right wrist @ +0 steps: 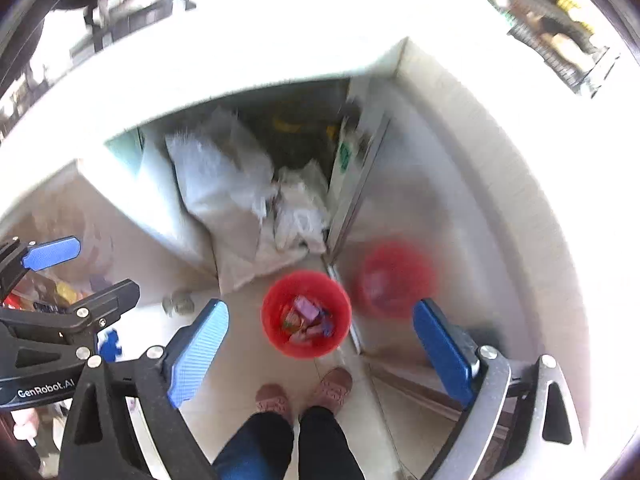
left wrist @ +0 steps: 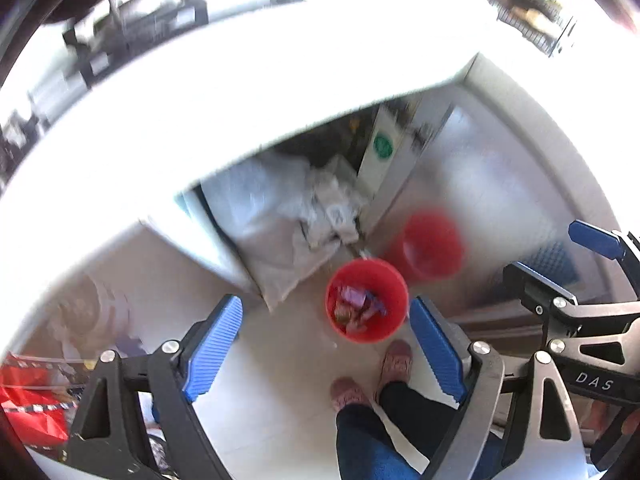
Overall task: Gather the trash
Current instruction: 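Raise both tools back up to the counter, then grasp the white glove with the left gripper and lift it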
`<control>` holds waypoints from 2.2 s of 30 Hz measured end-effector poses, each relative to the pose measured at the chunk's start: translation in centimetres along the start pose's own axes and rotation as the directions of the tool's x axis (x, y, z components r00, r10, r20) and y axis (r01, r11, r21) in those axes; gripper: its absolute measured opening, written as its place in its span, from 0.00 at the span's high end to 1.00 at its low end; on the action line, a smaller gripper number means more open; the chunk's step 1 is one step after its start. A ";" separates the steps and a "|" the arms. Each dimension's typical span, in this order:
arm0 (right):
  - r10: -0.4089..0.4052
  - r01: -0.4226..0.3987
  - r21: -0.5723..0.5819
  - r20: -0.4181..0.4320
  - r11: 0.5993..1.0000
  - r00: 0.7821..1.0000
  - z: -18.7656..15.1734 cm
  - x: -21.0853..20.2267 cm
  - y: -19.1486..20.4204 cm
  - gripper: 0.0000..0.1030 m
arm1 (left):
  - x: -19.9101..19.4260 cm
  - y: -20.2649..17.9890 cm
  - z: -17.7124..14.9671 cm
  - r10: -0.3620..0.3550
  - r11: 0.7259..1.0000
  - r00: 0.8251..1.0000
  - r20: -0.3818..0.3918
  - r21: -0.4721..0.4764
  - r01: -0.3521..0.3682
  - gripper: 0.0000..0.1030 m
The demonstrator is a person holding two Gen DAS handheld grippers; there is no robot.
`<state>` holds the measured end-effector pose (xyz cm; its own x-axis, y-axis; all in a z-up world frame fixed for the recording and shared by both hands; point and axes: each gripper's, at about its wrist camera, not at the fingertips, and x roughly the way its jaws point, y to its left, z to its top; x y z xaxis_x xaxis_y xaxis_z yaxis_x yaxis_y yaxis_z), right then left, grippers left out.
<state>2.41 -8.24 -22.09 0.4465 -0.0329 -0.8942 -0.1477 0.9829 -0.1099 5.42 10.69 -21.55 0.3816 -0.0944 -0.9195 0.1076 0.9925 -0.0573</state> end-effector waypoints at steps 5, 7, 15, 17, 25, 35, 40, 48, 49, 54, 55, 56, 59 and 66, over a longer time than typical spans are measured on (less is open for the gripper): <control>-0.059 0.056 0.041 0.076 0.998 0.995 2.4 -4.8 -2.2 0.07 | -4.4 -2.3 3.9 -0.013 0.998 0.996 0.090 0.068 0.006 0.18; -0.075 0.068 0.074 0.101 0.995 0.992 3.2 -6.4 -3.6 0.06 | -5.9 -3.3 5.5 -0.018 0.994 0.992 0.126 0.107 0.005 0.18; -0.138 0.108 0.194 0.150 0.975 0.979 6.0 -10.7 -8.4 0.06 | -8.8 -8.0 12.2 -0.074 0.976 0.978 0.197 0.216 0.030 0.18; -0.154 0.119 0.217 0.154 0.969 0.976 6.7 -11.1 -9.9 0.06 | -8.8 -9.2 13.8 -0.092 0.969 0.975 0.202 0.243 0.041 0.18; -0.176 0.122 0.298 0.160 0.947 0.971 9.5 -11.8 -15.6 0.06 | -7.3 -14.6 20.7 -0.133 0.938 0.971 0.198 0.341 0.059 0.18; -0.155 0.088 0.387 0.146 0.918 0.977 14.5 -8.9 -22.0 0.06 | -3.5 -19.0 29.4 -0.133 0.915 0.977 0.168 0.400 0.055 0.18; -0.157 0.094 0.394 0.130 0.914 0.979 17.0 -7.7 -24.3 0.06 | -1.2 -20.3 33.2 -0.147 0.912 0.983 0.110 0.401 0.091 0.18; -0.167 0.110 0.460 0.085 0.881 0.982 20.2 -4.7 -27.0 0.06 | 3.7 -22.3 38.9 -0.170 0.869 0.985 0.036 0.477 0.133 0.18; -0.175 0.119 0.470 0.077 0.874 0.982 20.7 -4.2 -27.4 0.06 | 4.2 -22.4 39.5 -0.172 0.865 0.985 0.032 0.484 0.135 0.18; -0.203 0.160 0.512 0.028 0.844 0.979 23.1 -2.1 -28.6 0.06 | 7.3 -22.8 42.6 -0.197 0.839 0.980 -0.014 0.514 0.176 0.18; -0.202 0.164 0.517 0.018 0.840 0.979 23.6 -1.6 -28.8 0.06 | 7.9 -22.9 43.1 -0.201 0.835 0.979 -0.024 0.519 0.184 0.18; -0.198 0.164 0.519 0.010 0.839 0.980 24.0 -1.2 -29.1 0.06 | 8.5 -23.1 43.6 -0.202 0.832 0.979 -0.032 0.521 0.189 0.18; -0.203 0.180 0.516 -0.013 0.838 0.979 24.9 0.1 -29.8 0.06 | 10.7 -23.6 44.8 -0.197 0.831 0.978 -0.067 0.518 0.203 0.18; -0.176 0.190 0.501 -0.076 0.844 0.981 26.1 3.5 -31.8 0.06 | 15.2 -25.2 45.9 -0.191 0.834 0.973 -0.130 0.501 0.231 0.19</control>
<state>31.71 -34.86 -10.38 0.3970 -0.2193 -0.8912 0.4027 0.9142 -0.0455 50.62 -19.34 -16.27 0.2310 -0.2719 -0.9342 0.6383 0.7670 -0.0654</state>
